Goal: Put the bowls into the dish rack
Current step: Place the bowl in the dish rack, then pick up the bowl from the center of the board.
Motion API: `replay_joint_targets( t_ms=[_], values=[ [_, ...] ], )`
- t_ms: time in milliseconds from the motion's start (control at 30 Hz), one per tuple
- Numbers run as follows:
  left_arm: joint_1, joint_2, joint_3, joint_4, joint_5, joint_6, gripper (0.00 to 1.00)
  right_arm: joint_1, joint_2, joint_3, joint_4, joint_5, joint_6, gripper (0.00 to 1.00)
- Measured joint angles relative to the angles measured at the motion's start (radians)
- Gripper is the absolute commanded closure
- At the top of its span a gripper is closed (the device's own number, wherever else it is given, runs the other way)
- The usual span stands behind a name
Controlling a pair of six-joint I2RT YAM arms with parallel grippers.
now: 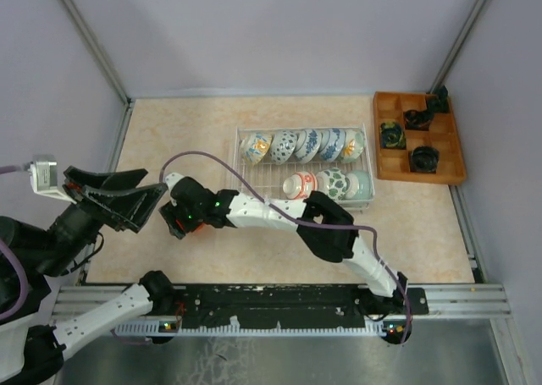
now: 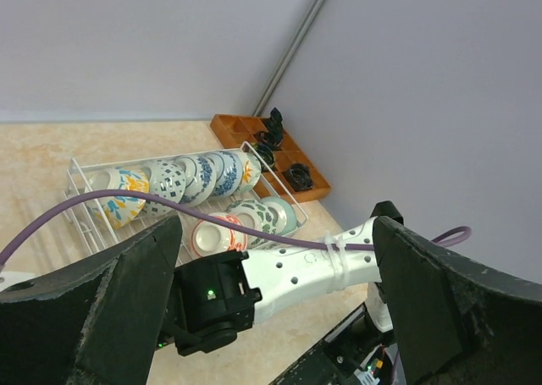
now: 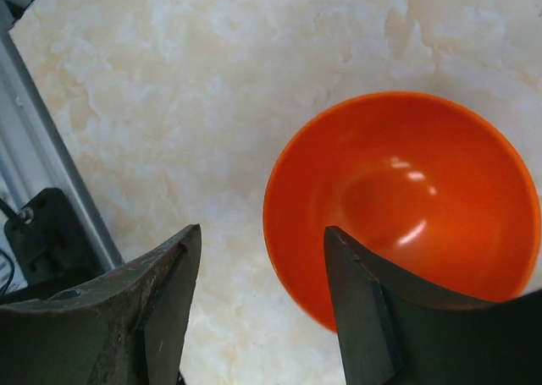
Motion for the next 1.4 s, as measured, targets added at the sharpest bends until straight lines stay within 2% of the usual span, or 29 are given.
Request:
replay_joint_targets(
  t_ms=[333,500,567,767,800,1067,1267,1400],
  values=[
    [0.000,-0.020,0.000,-0.020,0.000,0.008,0.00,0.047,0.165,0.260,-0.146,0.092,-0.057,0.49],
    [0.000,-0.026,0.000,-0.024,0.000,0.008,0.00,0.070,0.231,0.356,-0.222,0.153,-0.082,0.55],
    [0.000,-0.026,0.000,-0.027,0.000,0.008,0.00,0.074,0.252,0.380,-0.240,0.172,-0.089,0.62],
    [0.000,-0.026,0.000,-0.027,0.000,0.008,0.00,0.076,0.258,0.401,-0.286,0.238,-0.112,0.98],
    [0.000,-0.026,0.000,-0.027,0.000,0.008,0.00,0.077,0.258,0.412,-0.285,0.253,-0.119,1.00],
    [0.000,-0.025,0.014,-0.029,0.000,0.009,0.00,0.075,0.232,0.391,-0.240,0.274,-0.154,1.00],
    [0.000,-0.025,0.021,-0.030,0.000,0.008,0.00,0.061,0.113,0.239,-0.204,0.202,-0.145,1.00],
    [0.000,-0.020,0.021,-0.029,0.000,0.008,0.00,0.038,-0.038,0.092,-0.139,0.124,-0.111,1.00]
  ],
)
